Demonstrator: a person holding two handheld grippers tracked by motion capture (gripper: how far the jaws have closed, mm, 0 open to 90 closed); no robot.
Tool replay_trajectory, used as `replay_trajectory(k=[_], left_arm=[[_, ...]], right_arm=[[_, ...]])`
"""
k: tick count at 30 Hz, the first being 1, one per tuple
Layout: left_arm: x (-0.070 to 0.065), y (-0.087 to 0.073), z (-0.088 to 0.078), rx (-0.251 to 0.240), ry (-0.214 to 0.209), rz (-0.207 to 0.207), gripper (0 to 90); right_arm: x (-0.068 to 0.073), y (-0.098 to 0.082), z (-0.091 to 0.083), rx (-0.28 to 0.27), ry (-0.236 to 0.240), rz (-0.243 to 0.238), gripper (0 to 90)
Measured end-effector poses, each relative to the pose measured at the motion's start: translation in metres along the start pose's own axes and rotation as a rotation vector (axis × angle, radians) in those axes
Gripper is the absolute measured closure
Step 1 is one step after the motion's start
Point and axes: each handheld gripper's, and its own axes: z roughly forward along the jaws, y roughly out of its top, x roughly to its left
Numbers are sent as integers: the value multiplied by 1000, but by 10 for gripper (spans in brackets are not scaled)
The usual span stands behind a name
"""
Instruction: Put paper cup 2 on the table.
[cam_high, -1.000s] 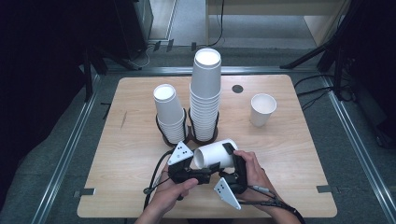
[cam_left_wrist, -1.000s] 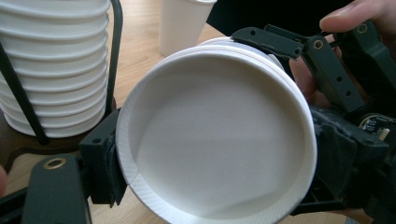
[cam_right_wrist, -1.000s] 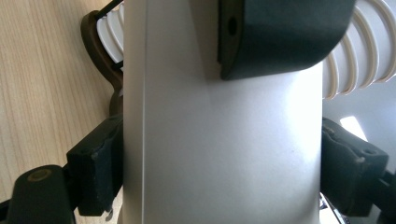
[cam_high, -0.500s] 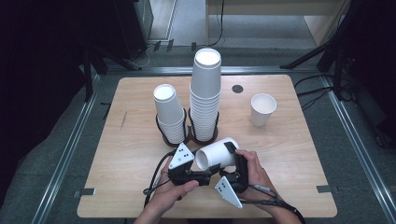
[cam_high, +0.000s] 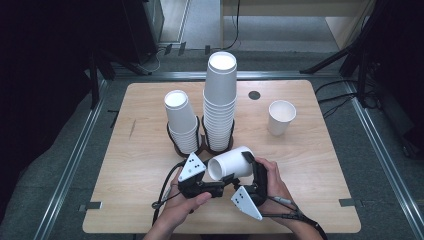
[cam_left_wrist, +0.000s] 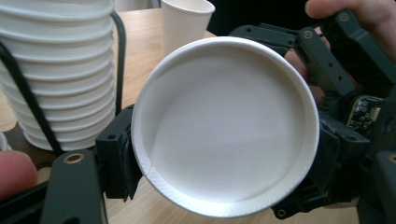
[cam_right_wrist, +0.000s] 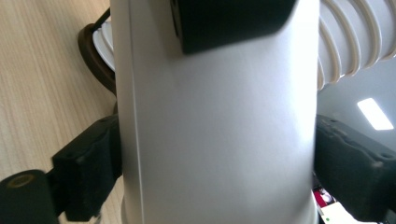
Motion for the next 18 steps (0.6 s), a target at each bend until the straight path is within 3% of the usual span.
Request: replay_trajectory(k=[6, 12, 18], left_arm=[[7, 2, -6, -44, 15, -31, 239], [6, 2, -9, -93, 5, -14, 239], [6, 1, -10, -136, 23, -21, 239]], right_arm=[[-6, 2, -2, -8, -3, 52, 37], [-9, 9, -7, -28, -3, 89, 30], [-18, 17, -14, -43, -24, 119, 28]])
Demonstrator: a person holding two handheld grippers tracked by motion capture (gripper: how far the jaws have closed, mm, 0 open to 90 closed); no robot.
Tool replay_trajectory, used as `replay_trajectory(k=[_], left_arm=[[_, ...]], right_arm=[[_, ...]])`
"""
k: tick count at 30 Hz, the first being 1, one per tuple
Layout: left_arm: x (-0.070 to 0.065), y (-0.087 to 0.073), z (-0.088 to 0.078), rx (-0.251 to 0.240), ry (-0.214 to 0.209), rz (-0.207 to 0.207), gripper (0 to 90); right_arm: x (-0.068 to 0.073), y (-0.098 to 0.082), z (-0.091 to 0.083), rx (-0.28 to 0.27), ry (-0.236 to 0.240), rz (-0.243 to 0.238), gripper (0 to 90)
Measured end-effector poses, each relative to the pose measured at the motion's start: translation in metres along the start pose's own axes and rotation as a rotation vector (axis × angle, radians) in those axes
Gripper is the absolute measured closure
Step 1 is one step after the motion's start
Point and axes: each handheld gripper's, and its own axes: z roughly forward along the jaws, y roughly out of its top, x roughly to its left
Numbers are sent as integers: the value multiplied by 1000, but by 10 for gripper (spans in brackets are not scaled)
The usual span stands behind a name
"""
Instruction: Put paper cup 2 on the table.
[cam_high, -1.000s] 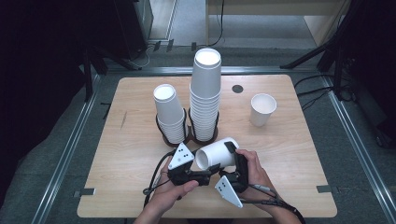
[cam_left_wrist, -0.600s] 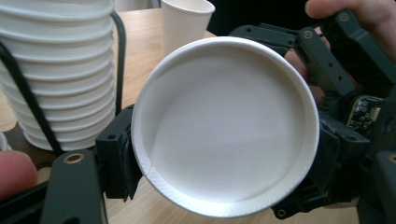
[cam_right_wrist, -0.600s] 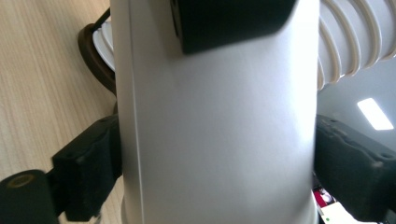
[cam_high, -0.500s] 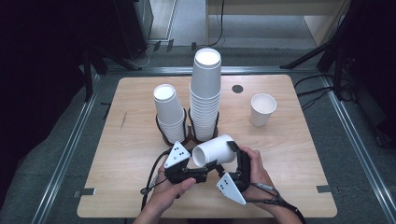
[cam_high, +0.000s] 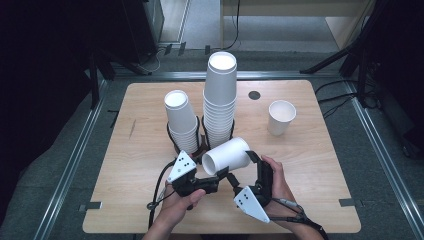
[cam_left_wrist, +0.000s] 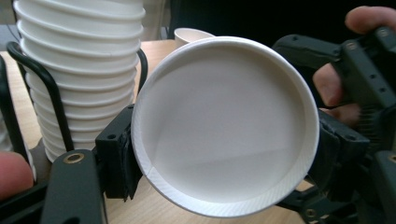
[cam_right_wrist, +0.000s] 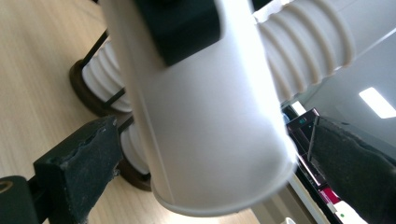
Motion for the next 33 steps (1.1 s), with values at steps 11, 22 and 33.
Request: replay_trajectory(k=[11, 22, 33], left_arm=[[-7, -4, 0, -96, 58, 54, 238], [-9, -4, -2, -152, 58, 66, 237], [-12, -7, -4, -230, 42, 82, 235]], right_arm=[[-14, 15, -13, -11, -24, 123, 28], [-40, 27, -27, -54, -11, 568, 29], [-52, 30, -29, -80, 2, 963, 28]])
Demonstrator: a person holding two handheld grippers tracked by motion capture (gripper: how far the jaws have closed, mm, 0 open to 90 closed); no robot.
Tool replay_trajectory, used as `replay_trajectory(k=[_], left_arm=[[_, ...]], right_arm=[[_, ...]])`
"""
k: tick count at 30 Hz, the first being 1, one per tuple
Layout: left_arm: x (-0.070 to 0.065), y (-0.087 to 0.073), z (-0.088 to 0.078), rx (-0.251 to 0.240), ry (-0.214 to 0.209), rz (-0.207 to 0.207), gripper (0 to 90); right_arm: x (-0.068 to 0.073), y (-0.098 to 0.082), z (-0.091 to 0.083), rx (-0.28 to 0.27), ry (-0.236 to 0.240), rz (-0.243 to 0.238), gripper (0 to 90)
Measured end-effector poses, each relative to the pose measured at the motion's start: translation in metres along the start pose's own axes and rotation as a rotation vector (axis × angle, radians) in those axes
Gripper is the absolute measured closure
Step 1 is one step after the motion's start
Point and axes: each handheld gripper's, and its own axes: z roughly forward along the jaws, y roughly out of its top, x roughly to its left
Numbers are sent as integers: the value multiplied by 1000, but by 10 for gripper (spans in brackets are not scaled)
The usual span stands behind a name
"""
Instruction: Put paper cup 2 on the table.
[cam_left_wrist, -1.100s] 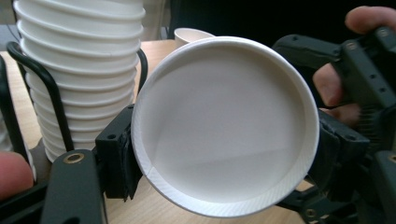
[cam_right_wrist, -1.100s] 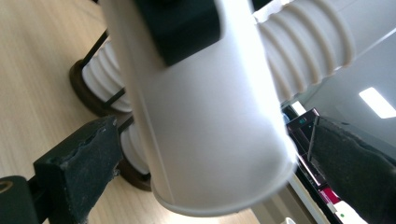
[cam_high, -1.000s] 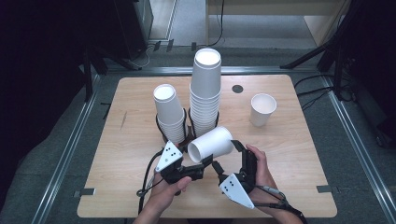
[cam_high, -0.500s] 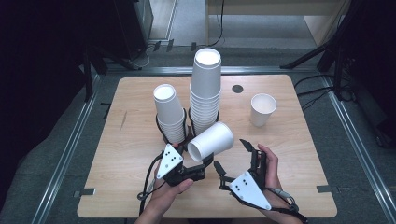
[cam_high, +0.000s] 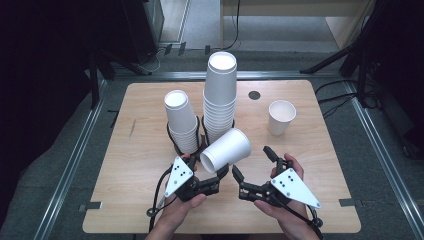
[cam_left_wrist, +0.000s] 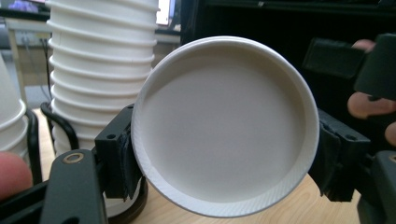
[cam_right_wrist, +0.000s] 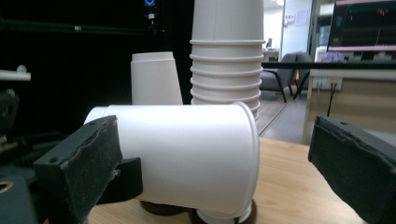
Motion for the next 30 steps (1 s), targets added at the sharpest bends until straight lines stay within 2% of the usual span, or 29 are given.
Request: replay_trajectory(k=[3, 7, 11, 15, 18, 21, 30], left_arm=[[-2, -2, 0, -33, 10, 16, 234], [-1, -4, 1, -49, 7, -13, 234], [-3, -7, 2, -70, 10, -2, 234], [-5, -7, 2, -86, -1, 15, 235], [-6, -8, 2, -78, -3, 18, 236], [-7, -8, 2, -77, -8, 22, 236], [-13, -12, 5, -66, -20, 32, 236]], right_arm=[[-1, -1, 1, -12, -7, 110, 28], [-3, -3, 3, 1, -32, 257, 27], [-4, -5, 5, 9, -45, 406, 20], [-4, -7, 6, 13, -52, 521, 15], [-4, -10, 6, 22, -59, 615, 11], [-5, -14, 7, 40, -40, 749, 6], [-8, -19, 10, 77, 6, 1060, 0]])
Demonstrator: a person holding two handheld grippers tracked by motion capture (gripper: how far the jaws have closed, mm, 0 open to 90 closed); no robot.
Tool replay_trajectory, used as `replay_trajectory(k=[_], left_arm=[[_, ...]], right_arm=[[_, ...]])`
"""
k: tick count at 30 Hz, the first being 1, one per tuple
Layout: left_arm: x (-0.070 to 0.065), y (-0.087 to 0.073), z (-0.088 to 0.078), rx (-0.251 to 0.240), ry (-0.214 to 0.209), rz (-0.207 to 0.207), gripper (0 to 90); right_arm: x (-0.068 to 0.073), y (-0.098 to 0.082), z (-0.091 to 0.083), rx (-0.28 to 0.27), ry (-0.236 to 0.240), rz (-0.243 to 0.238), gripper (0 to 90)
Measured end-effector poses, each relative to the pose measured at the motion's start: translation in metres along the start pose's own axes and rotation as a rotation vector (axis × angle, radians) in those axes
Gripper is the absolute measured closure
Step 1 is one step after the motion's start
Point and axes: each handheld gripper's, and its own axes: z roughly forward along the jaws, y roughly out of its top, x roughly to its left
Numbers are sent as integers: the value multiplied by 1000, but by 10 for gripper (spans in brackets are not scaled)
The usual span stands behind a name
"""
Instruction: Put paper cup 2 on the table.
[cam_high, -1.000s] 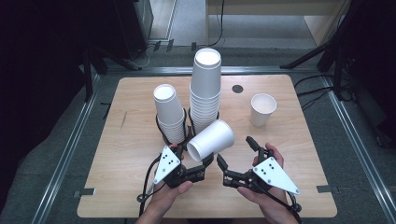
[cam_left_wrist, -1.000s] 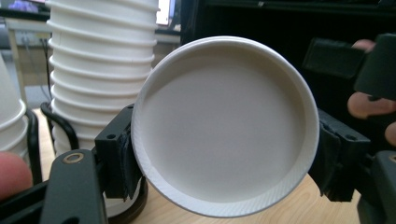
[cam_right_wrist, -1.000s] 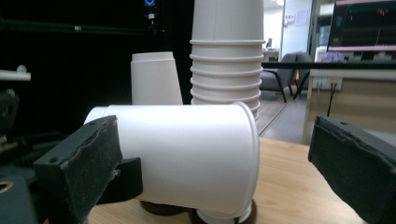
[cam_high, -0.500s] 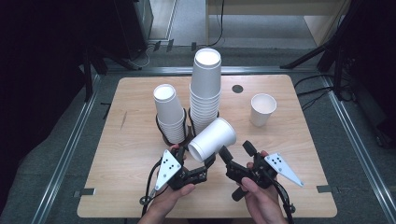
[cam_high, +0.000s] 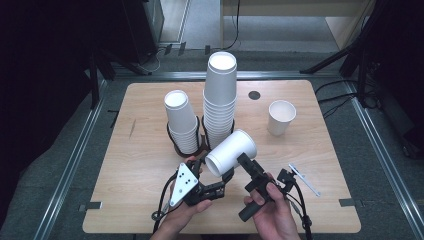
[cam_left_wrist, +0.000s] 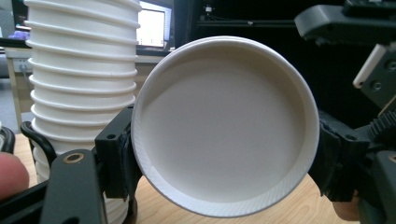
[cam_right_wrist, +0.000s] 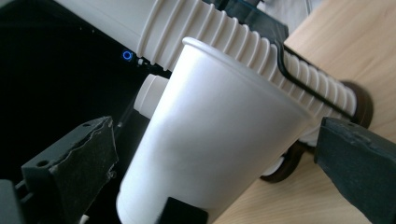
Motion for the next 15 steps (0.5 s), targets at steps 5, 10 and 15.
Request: replay_trajectory(k=[5, 10, 15], left_arm=[[-5, -3, 3, 10, -7, 12, 237], [-9, -5, 4, 16, -17, 6, 236], [-14, -7, 5, 16, -20, 26, 236]], right_arm=[[-5, 0, 1, 11, -8, 82, 0], [-11, 1, 4, 28, -29, 143, 0], [-15, 2, 6, 27, -28, 192, 0]])
